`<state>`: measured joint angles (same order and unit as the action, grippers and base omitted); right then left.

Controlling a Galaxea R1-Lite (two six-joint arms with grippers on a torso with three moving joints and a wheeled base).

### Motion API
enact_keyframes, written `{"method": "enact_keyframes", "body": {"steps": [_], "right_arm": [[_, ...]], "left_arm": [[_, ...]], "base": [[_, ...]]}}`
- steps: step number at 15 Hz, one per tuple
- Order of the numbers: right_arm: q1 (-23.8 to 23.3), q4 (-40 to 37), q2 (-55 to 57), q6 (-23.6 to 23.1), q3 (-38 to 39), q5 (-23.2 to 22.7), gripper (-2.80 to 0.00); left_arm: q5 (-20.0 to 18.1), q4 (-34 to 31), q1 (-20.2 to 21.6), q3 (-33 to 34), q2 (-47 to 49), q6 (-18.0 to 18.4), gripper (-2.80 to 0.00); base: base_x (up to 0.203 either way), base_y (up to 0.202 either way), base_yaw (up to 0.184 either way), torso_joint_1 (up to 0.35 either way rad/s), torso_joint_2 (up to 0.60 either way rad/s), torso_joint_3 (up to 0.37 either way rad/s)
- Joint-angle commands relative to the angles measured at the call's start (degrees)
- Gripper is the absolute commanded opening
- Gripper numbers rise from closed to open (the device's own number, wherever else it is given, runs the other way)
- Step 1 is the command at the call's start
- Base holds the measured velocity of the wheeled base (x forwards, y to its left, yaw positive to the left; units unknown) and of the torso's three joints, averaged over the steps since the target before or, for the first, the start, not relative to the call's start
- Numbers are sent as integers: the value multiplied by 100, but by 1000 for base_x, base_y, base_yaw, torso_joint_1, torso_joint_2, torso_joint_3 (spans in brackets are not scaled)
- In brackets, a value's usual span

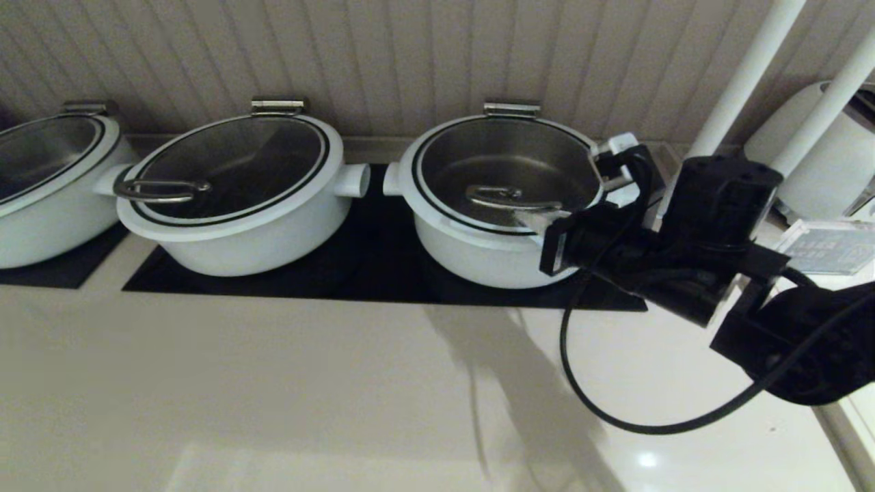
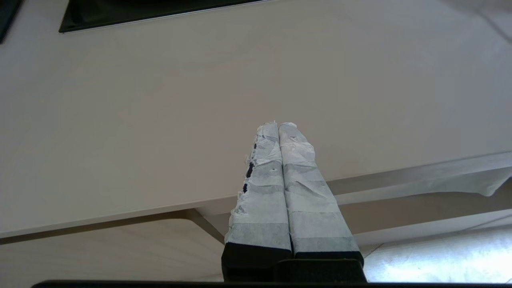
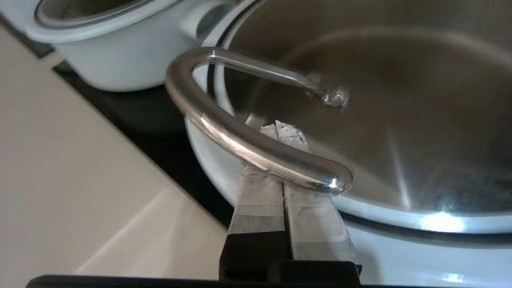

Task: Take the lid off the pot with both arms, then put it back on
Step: Open the food pot lid a small opening with the right arm

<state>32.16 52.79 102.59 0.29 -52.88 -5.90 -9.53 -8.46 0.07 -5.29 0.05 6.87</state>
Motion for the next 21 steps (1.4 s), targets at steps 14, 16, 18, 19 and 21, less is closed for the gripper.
{"method": "enact_keyframes", "body": {"steps": [14, 16, 18, 19, 21], "right_arm": [[-17, 117, 103, -11, -695, 226, -280], [-17, 117, 95, -11, -826, 255, -280], [-17, 107, 103, -11, -955, 256, -280], [-17, 100, 103, -11, -1000, 256, -280], [-17, 97, 112, -11, -1065, 256, -280]], "left_arm": [[39, -7, 1, -5, -5, 6, -280], [39, -7, 1, -7, -5, 8, -280], [39, -7, 1, -6, -5, 8, -280], [39, -7, 1, -7, -5, 8, -280], [39, -7, 1, -7, -5, 8, -280]], "base": [[0, 0, 0, 0, 0, 0], [0, 0, 0, 0, 0, 0], [0, 0, 0, 0, 0, 0], [0, 0, 0, 0, 0, 0], [0, 0, 0, 0, 0, 0]]}}
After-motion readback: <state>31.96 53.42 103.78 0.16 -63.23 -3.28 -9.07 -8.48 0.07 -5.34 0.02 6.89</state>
